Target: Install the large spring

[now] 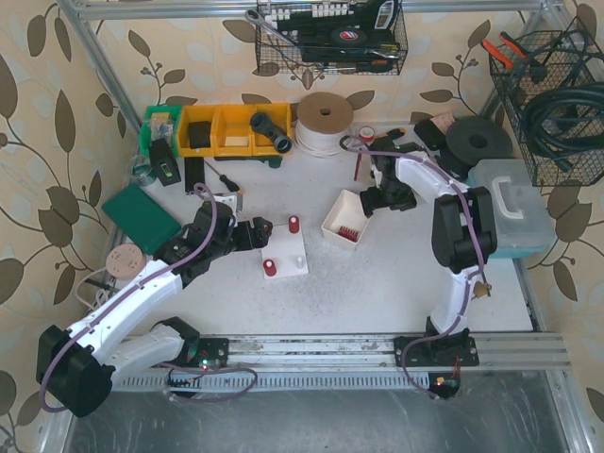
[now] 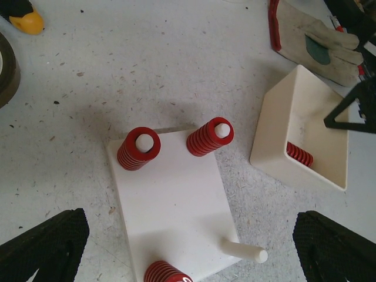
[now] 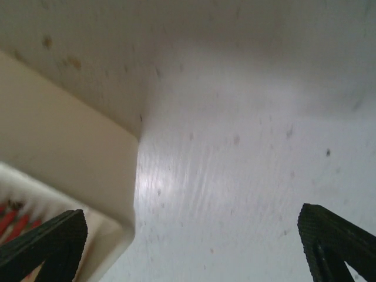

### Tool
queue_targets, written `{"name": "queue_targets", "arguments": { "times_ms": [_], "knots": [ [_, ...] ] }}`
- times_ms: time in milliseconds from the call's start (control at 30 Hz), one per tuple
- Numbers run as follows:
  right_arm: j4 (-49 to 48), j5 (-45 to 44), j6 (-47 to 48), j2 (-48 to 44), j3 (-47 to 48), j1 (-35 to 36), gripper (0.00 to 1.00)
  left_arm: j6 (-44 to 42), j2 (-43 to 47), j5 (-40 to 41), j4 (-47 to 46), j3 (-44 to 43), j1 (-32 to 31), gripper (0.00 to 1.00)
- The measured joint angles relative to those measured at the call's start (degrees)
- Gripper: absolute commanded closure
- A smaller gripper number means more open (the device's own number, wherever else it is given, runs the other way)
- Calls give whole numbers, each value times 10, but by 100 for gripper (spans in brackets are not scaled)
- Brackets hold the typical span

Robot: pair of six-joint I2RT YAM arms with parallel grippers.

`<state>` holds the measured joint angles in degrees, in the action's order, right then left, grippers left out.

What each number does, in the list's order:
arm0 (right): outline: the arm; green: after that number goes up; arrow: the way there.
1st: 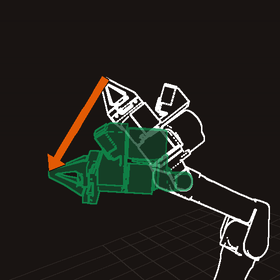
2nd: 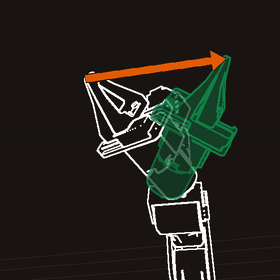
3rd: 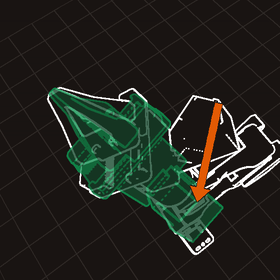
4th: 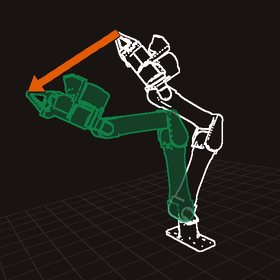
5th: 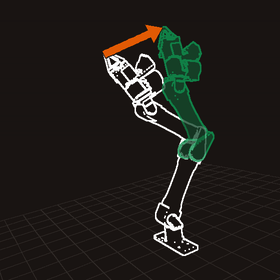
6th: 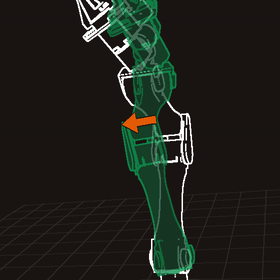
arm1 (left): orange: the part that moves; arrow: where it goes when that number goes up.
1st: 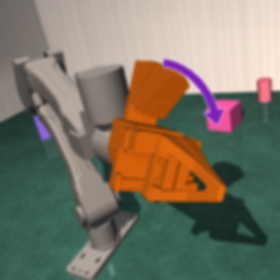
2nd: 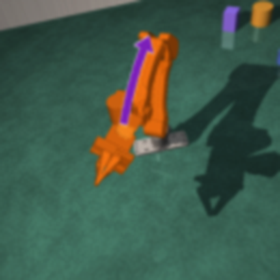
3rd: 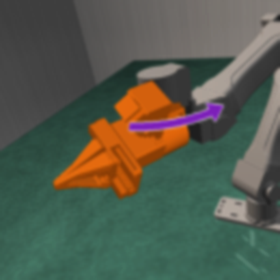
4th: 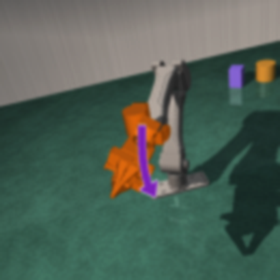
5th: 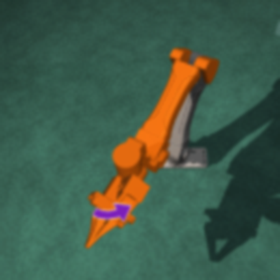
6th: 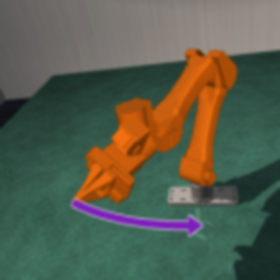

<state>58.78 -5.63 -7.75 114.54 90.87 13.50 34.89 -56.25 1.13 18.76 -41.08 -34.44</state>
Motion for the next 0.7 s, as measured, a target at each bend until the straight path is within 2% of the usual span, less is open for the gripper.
{"name": "queue_targets", "arguments": {
  "times_ms": [300, 533, 700],
  "knots": [
    [-20, 3, -75, -156, -177, 9, 4, 1, 0, -1, -1, 1, 0, 3],
    [-31, 31, -143, -252, -252, 69, 5, 2, 0, -1, -1, 1, 0, 3],
    [-40, 49, -158, -265, -267, 73, 11, 2, 0, -1, 0, 1, 4, 4]
  ]
}}
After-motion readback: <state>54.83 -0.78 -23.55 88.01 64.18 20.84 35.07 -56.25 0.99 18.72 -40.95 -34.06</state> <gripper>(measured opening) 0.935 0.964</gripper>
